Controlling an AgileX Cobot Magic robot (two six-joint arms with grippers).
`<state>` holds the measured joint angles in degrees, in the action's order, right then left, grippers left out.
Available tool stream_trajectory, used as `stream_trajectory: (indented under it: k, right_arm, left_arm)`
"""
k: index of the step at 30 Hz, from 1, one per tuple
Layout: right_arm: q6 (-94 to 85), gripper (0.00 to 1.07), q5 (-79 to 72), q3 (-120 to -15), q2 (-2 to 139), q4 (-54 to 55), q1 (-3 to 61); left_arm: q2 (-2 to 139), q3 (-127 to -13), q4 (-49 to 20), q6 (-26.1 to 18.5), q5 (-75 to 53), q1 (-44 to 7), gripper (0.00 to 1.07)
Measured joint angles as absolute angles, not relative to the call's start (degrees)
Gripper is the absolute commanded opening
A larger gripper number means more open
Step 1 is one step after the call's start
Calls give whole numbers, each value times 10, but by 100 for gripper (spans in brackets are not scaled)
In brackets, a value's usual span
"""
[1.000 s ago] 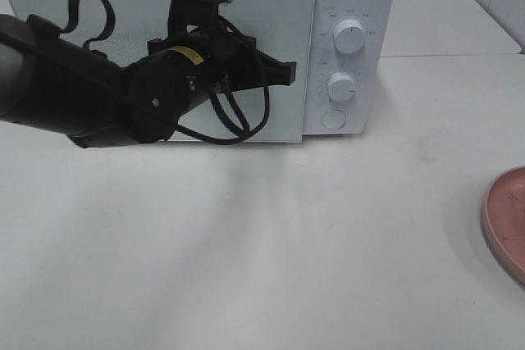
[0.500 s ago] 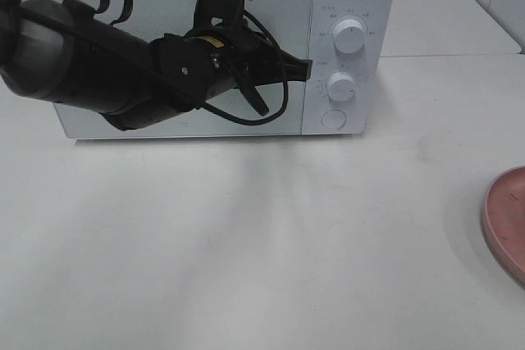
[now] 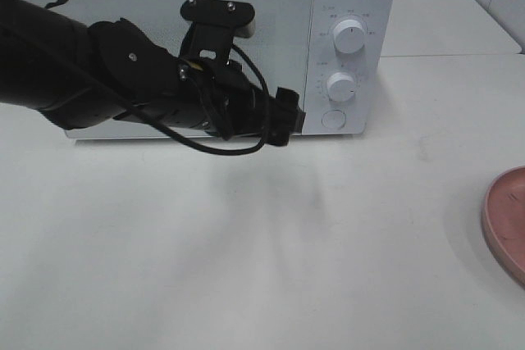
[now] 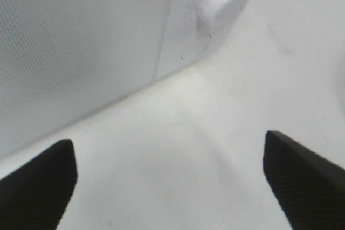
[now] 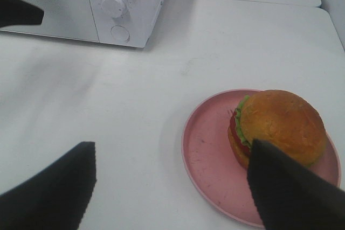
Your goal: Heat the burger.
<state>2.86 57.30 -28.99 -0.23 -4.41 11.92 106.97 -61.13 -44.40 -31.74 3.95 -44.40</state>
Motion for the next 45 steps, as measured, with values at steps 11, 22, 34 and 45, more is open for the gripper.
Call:
stream_trajectory:
  k: [11, 22, 34, 45]
  right_arm:
    - [29, 75, 573, -290, -2, -44, 119]
    - [29, 75, 573, -290, -2, -44, 119]
    - [29, 75, 573, -290, -2, -44, 119]
    - [29, 75, 573, -290, -2, -44, 119]
  left_arm:
    - [1003, -593, -299, -311, -230, -444, 98]
    - [953, -593, -177, -175, -463, -391, 98]
    - [799, -528, -150, -143, -638, -117, 98]
    - [622, -434, -143, -118, -645, 40, 98]
